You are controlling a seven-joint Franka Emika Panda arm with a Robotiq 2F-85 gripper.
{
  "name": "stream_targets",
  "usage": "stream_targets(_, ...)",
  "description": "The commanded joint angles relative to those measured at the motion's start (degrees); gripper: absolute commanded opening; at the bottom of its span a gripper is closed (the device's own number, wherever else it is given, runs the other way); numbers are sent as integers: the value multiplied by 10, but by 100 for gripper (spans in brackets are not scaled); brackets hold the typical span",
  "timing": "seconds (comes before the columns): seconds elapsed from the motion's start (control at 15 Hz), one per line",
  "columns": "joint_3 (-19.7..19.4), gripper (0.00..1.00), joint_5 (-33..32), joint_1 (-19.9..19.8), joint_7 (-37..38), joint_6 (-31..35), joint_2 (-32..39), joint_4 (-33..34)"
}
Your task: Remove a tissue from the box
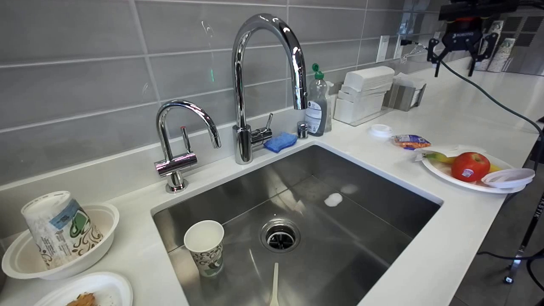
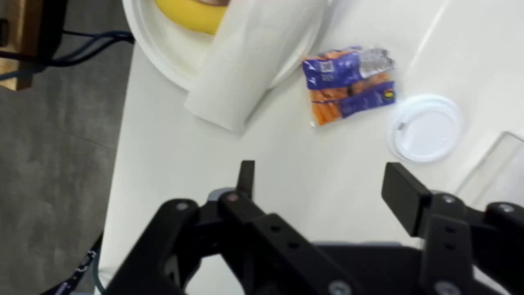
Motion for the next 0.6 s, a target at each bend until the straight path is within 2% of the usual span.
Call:
stream_targets(0.0, 12, 100, 30, 7, -72, 45, -58, -15)
stream_targets(0.27, 24, 100, 67, 17, -176, 96, -95, -35)
stream_targets(0.33, 30, 100, 43, 1, -131, 64, -72, -6)
stream_targets(0.53, 34, 100, 46, -1, -135, 67, -76, -6)
